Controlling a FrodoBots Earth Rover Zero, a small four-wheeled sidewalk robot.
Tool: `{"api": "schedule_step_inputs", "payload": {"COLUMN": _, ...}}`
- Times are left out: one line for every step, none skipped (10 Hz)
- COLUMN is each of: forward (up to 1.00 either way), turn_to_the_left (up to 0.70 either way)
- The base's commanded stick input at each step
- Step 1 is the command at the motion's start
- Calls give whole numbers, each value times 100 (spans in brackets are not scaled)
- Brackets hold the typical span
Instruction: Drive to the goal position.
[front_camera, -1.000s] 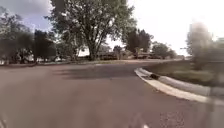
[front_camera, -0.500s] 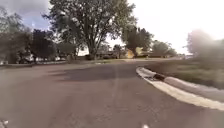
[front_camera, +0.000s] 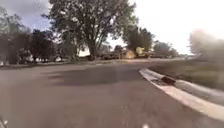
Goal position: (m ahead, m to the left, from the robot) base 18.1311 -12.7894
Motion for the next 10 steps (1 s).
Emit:
{"api": "schedule_step_inputs", "payload": {"forward": 100, "turn_to_the_left": 0}}
{"api": "schedule_step_inputs", "payload": {"forward": 100, "turn_to_the_left": 0}}
{"api": "schedule_step_inputs", "payload": {"forward": 100, "turn_to_the_left": 0}}
{"api": "schedule_step_inputs", "payload": {"forward": 100, "turn_to_the_left": 0}}
{"api": "schedule_step_inputs", "payload": {"forward": 100, "turn_to_the_left": 0}}
{"api": "schedule_step_inputs", "payload": {"forward": 100, "turn_to_the_left": 0}}
{"api": "schedule_step_inputs", "payload": {"forward": 100, "turn_to_the_left": 0}}
{"api": "schedule_step_inputs", "payload": {"forward": 100, "turn_to_the_left": 0}}
{"api": "schedule_step_inputs", "payload": {"forward": 100, "turn_to_the_left": 0}}
{"api": "schedule_step_inputs", "payload": {"forward": 100, "turn_to_the_left": 0}}
